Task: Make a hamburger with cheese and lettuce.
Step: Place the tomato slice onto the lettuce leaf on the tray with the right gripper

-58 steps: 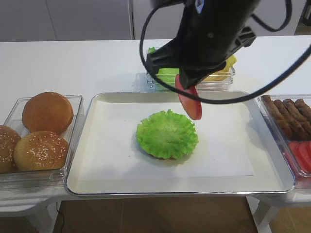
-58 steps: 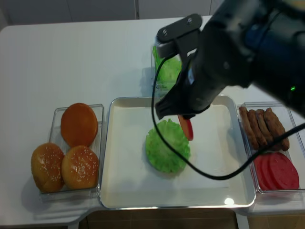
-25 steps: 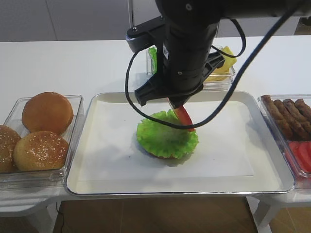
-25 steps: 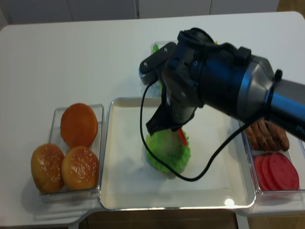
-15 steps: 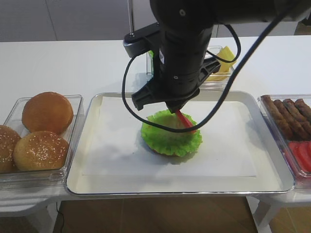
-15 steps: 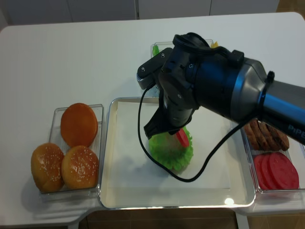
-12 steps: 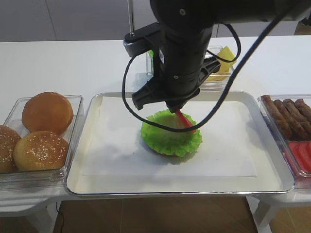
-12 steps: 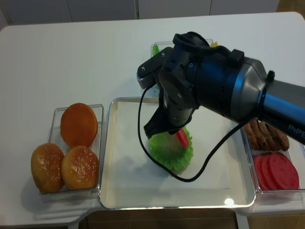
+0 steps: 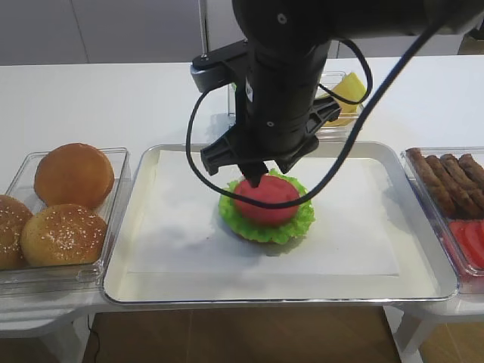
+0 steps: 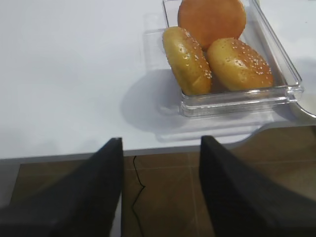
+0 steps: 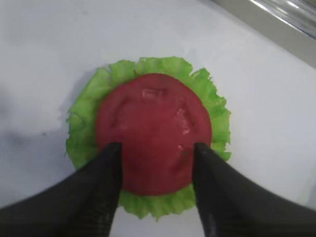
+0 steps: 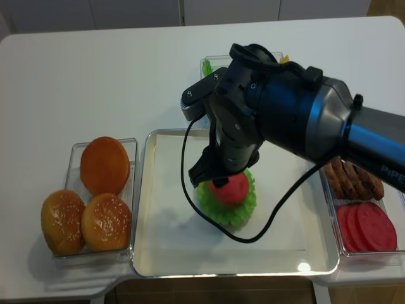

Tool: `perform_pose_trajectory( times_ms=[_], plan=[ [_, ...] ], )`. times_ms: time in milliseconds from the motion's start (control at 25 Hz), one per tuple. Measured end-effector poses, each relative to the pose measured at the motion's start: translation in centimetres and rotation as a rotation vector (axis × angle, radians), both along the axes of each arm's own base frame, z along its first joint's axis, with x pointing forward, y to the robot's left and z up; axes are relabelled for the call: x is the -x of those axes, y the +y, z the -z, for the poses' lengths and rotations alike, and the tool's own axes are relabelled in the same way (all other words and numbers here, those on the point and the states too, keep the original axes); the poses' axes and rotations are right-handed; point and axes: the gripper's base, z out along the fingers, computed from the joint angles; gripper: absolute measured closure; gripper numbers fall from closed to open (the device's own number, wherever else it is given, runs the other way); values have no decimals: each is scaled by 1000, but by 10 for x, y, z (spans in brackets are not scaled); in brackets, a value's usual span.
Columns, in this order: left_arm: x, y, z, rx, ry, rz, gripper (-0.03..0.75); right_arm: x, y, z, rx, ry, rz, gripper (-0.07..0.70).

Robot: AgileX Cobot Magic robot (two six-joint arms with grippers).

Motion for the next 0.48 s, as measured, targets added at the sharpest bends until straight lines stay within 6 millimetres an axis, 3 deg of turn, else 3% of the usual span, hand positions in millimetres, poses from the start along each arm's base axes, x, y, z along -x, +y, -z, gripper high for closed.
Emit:
perform_pose_trajectory(
  times_ms=[200,480],
  plan=[
    [0,0,0,0,0,0,346,1,1,0,-12,17,6,168],
    [0,0,0,0,0,0,346,6,-1,-9,-21,25,-27,148]
  ],
)
